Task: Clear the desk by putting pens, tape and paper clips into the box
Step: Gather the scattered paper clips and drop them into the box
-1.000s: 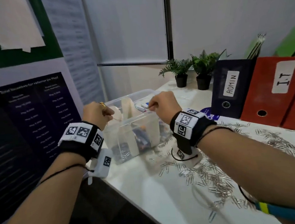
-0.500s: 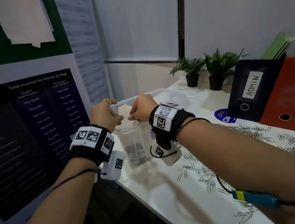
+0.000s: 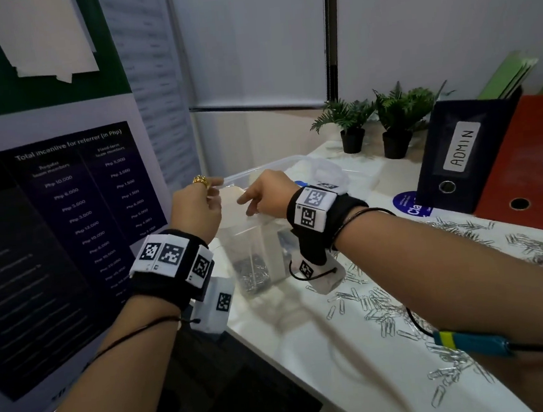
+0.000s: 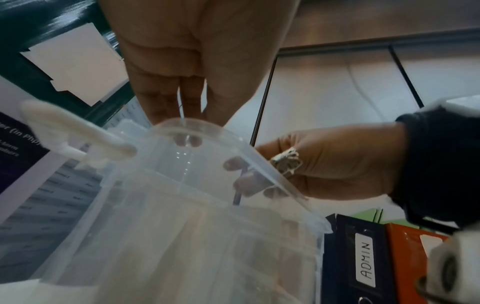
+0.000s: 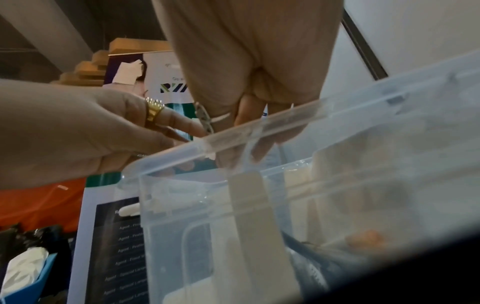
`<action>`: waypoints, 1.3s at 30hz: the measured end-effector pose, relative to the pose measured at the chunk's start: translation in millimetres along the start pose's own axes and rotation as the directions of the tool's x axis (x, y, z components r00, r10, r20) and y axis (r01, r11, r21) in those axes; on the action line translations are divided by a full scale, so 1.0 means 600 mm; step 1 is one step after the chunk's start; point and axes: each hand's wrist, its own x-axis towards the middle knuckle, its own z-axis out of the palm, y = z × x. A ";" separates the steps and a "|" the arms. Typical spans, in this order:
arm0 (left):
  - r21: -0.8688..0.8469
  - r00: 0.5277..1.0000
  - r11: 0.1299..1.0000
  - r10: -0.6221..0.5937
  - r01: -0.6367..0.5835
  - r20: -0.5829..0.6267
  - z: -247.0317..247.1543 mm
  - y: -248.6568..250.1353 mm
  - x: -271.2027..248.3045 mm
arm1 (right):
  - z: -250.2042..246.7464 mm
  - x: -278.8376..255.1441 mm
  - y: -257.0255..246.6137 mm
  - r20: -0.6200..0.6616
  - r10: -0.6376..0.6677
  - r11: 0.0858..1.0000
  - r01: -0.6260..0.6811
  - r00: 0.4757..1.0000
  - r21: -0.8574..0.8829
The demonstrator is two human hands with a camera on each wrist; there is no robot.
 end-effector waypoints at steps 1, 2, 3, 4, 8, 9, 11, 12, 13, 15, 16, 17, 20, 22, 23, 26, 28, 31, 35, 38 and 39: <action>-0.005 1.000 1.000 -0.001 0.001 0.022 0.002 0.000 -0.004 | -0.002 0.000 0.004 -0.038 0.009 1.000 -0.008 0.999 0.019; -0.015 0.999 1.000 -0.001 0.002 0.049 0.006 0.001 -0.009 | -0.004 -0.001 0.009 -0.079 0.021 0.999 -0.018 0.997 0.045; -0.020 0.997 1.000 0.001 0.000 0.081 0.011 0.004 -0.014 | -0.006 -0.006 0.013 -0.119 0.030 0.997 -0.022 0.992 0.068; -0.011 0.994 1.000 0.013 -0.012 0.107 0.016 0.007 -0.020 | -0.010 -0.012 0.017 -0.154 0.029 0.996 -0.015 0.988 0.088; 0.087 0.981 0.984 0.142 -0.154 0.129 0.037 0.042 -0.047 | -0.047 -0.065 0.055 -0.288 -0.021 0.990 0.061 0.957 0.131; 0.112 0.974 0.973 0.184 -0.200 0.135 0.041 0.060 -0.056 | -0.062 -0.082 0.073 -0.322 -0.022 0.993 0.059 0.947 0.105; 0.147 0.947 0.947 0.257 -0.287 0.194 0.057 0.102 -0.077 | -0.098 -0.123 0.126 -0.347 0.028 0.999 -0.012 0.937 0.047; 0.160 0.921 0.927 0.292 -0.339 0.260 0.070 0.122 -0.089 | -0.115 -0.142 0.160 -0.329 0.073 0.997 -0.078 0.942 -0.002; 0.161 0.876 0.903 0.321 -0.398 0.360 0.087 0.141 -0.101 | -0.130 -0.164 0.194 -0.288 0.135 0.984 -0.163 0.948 -0.073; 0.163 0.735 0.852 0.313 -0.497 0.602 0.131 0.177 -0.126 | -0.153 -0.209 0.259 -0.169 0.315 0.899 -0.351 0.934 -0.261; 0.166 0.652 0.832 0.274 -0.530 0.707 0.157 0.191 -0.138 | -0.160 -0.234 0.288 -0.125 0.406 0.835 -0.423 0.905 -0.352; 0.171 0.579 0.815 0.229 -0.553 0.783 0.180 0.202 -0.148 | -0.165 -0.257 0.312 -0.097 0.482 0.774 -0.475 0.871 -0.419; 0.181 0.466 0.806 0.130 -0.564 0.875 0.235 0.233 -0.164 | -0.174 -0.319 0.377 -0.071 0.624 0.681 -0.586 0.778 -0.439; 0.149 0.418 0.823 0.116 -0.549 0.901 0.253 0.257 -0.169 | -0.176 -0.346 0.405 -0.055 0.672 0.649 -0.623 0.739 -0.438; 0.127 0.387 0.830 0.113 -0.543 0.915 0.261 0.271 -0.170 | -0.178 -0.359 0.414 -0.050 0.683 0.643 -0.632 0.729 -0.432; 0.108 0.325 0.812 0.105 -0.574 0.940 0.272 0.290 -0.178 | -0.168 -0.365 0.408 -0.031 0.660 0.689 -0.621 0.751 -0.374; 0.146 0.364 0.784 0.109 -0.603 0.925 0.282 0.291 -0.191 | -0.158 -0.360 0.398 -0.009 0.617 0.726 -0.574 0.787 -0.379; 0.157 0.423 0.815 0.116 -0.557 0.899 0.290 0.294 -0.210 | -0.140 -0.351 0.393 -0.017 0.571 0.746 -0.528 0.821 -0.406; 0.072 0.434 0.879 0.161 -0.472 0.886 0.299 0.305 -0.213 | -0.128 -0.345 0.390 -0.034 0.529 0.763 -0.493 0.848 -0.417; 0.081 0.470 0.894 0.152 -0.440 0.870 0.308 0.304 -0.213 | -0.129 -0.337 0.384 -0.023 0.524 0.759 -0.479 0.851 -0.441; 0.089 0.482 0.898 0.145 -0.431 0.864 0.308 0.304 -0.213 | -0.130 -0.335 0.384 -0.025 0.526 0.759 -0.482 0.850 -0.438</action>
